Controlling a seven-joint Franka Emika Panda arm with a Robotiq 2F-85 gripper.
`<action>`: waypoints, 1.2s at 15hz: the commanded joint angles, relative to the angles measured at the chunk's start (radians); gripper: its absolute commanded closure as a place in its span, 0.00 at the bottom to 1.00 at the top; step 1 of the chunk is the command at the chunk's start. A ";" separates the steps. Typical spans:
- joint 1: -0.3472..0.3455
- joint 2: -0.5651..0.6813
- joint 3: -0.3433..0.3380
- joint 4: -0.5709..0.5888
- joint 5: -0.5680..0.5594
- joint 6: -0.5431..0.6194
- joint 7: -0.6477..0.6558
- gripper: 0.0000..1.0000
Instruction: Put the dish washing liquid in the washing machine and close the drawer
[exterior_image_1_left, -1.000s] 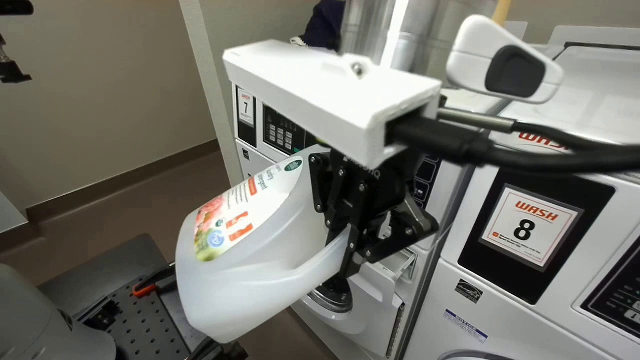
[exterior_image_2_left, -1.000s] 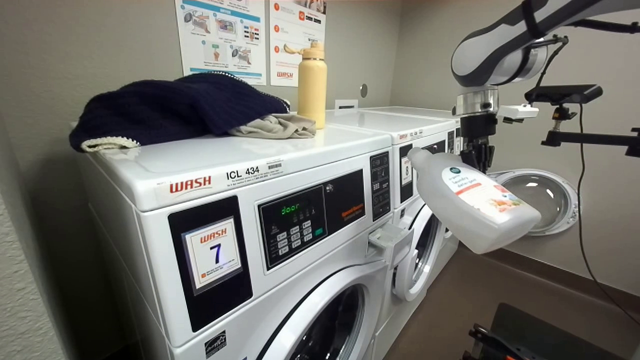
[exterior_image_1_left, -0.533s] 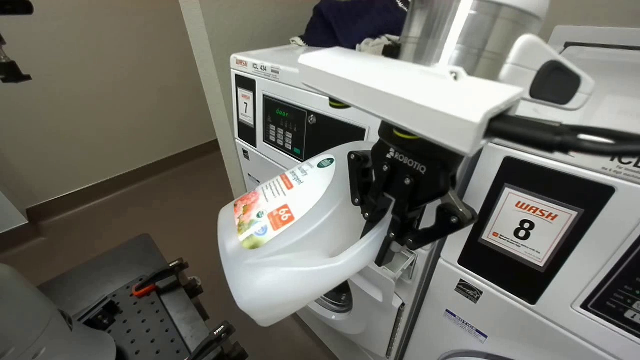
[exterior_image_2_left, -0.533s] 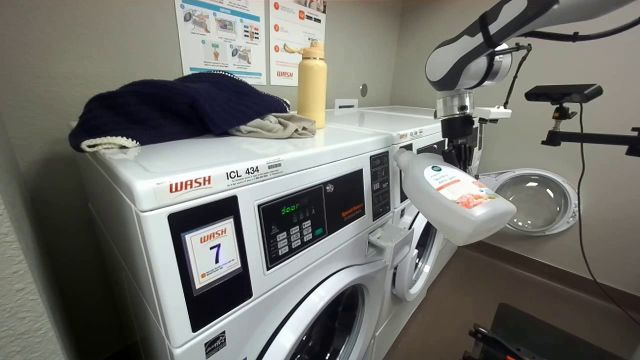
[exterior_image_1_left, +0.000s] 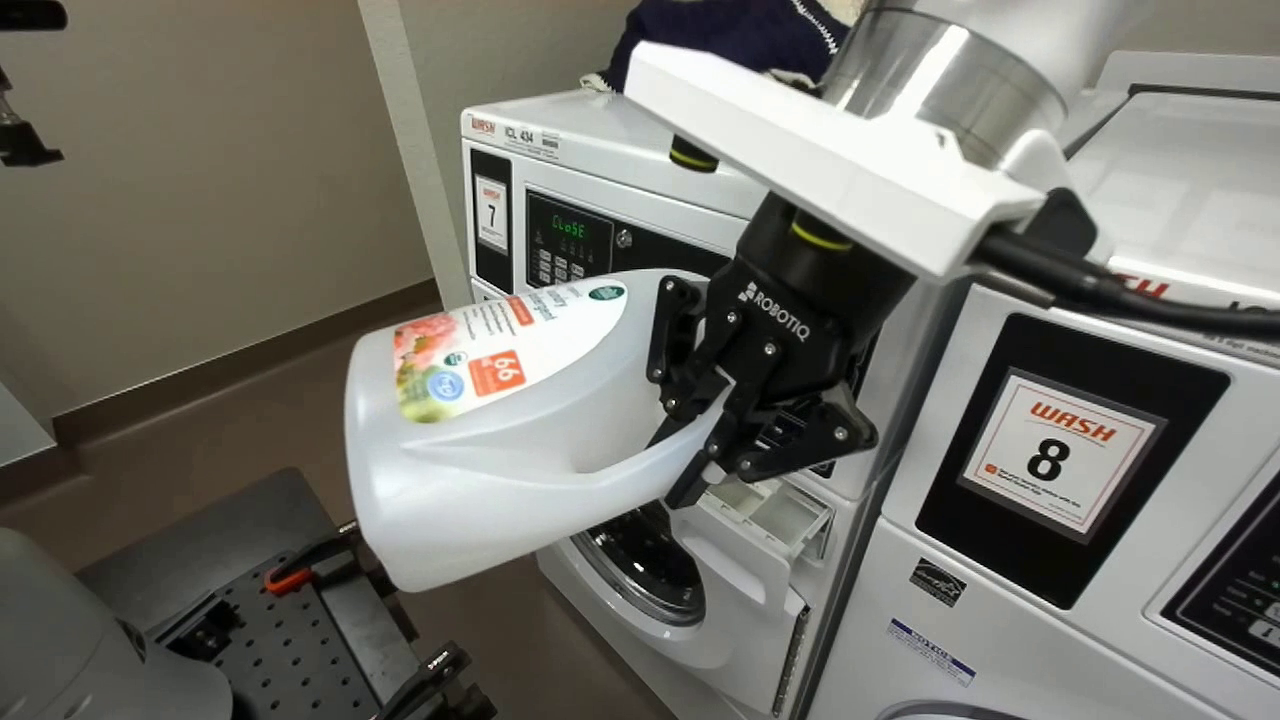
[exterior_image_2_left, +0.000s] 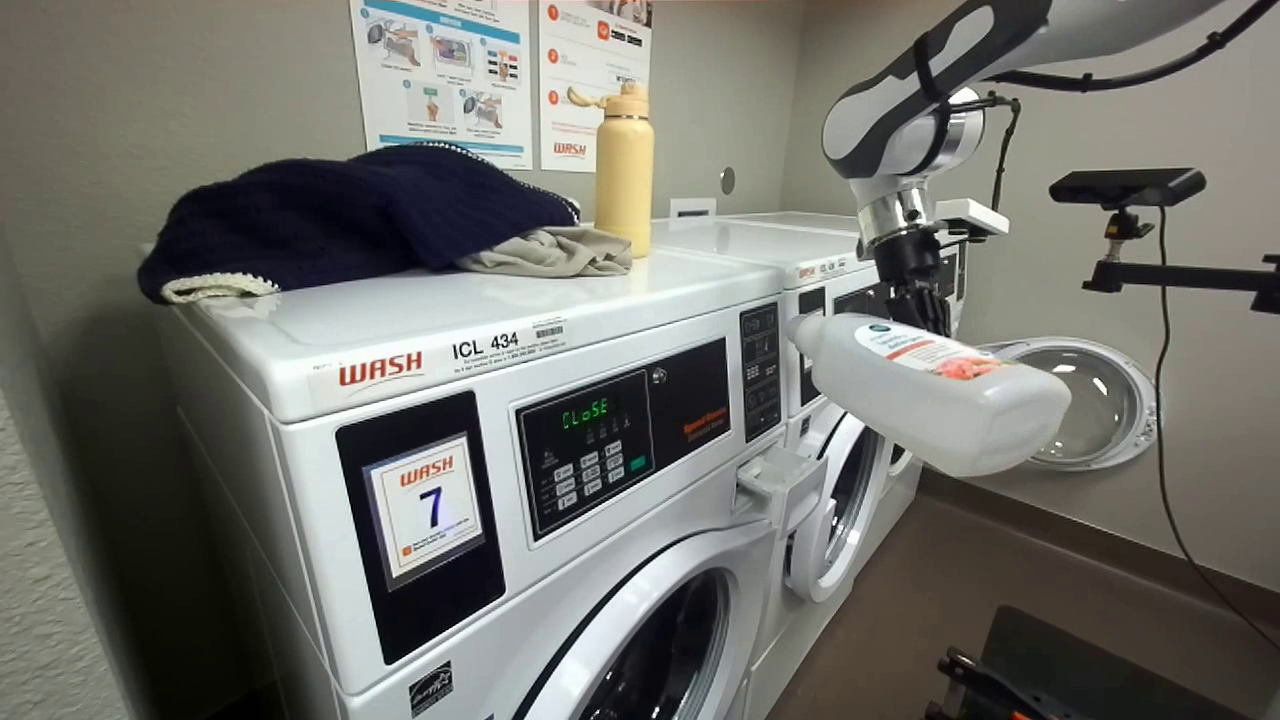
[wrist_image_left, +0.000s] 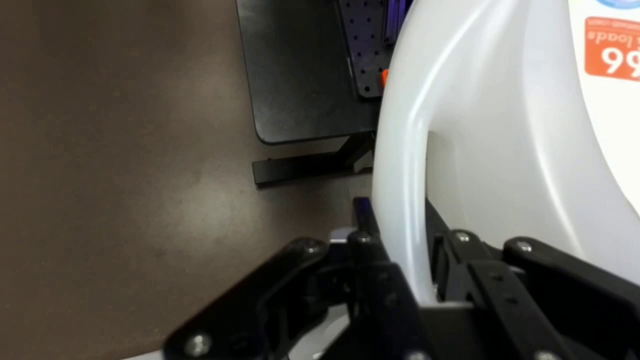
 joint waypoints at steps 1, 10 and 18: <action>-0.044 0.020 0.017 0.075 0.015 -0.165 -0.033 0.91; -0.109 0.071 0.016 0.049 0.022 -0.207 -0.035 0.91; -0.158 0.181 0.035 0.101 0.148 -0.264 -0.041 0.91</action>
